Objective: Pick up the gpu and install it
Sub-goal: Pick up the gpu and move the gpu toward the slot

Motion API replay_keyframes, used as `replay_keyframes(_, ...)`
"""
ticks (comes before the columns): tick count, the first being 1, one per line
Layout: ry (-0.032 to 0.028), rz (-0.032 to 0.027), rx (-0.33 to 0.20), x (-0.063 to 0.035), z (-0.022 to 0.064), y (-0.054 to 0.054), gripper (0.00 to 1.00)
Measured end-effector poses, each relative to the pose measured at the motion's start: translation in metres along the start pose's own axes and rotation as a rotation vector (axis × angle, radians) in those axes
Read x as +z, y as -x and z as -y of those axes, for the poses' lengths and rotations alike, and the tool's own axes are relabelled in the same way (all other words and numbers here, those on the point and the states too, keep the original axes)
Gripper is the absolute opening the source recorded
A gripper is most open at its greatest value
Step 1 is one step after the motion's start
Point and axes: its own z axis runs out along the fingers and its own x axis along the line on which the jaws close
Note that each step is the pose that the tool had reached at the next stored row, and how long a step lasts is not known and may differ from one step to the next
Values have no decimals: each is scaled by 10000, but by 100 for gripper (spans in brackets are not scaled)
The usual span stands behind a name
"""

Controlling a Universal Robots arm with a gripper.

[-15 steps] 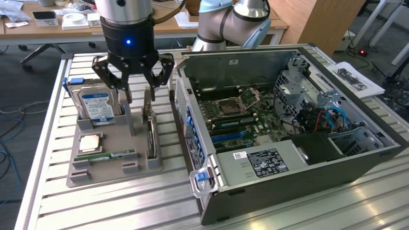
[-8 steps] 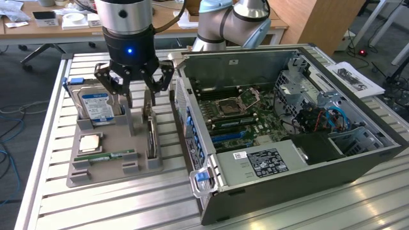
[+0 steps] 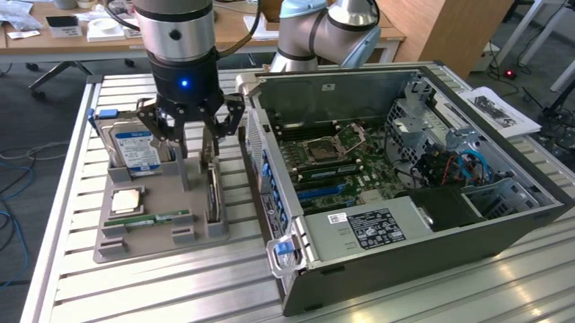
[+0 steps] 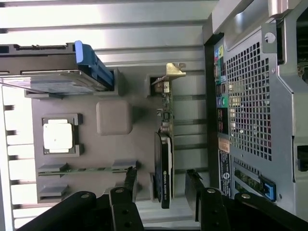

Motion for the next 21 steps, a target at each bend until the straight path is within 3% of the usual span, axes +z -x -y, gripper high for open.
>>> replay_keyframes(10, 0, 0, 0, 169, 8, -4, 53)
replay_keyframes(12, 0, 0, 0, 256, 12, -6, 53)
replay_keyframes(21, 0, 0, 0, 349, 16, -8, 53)
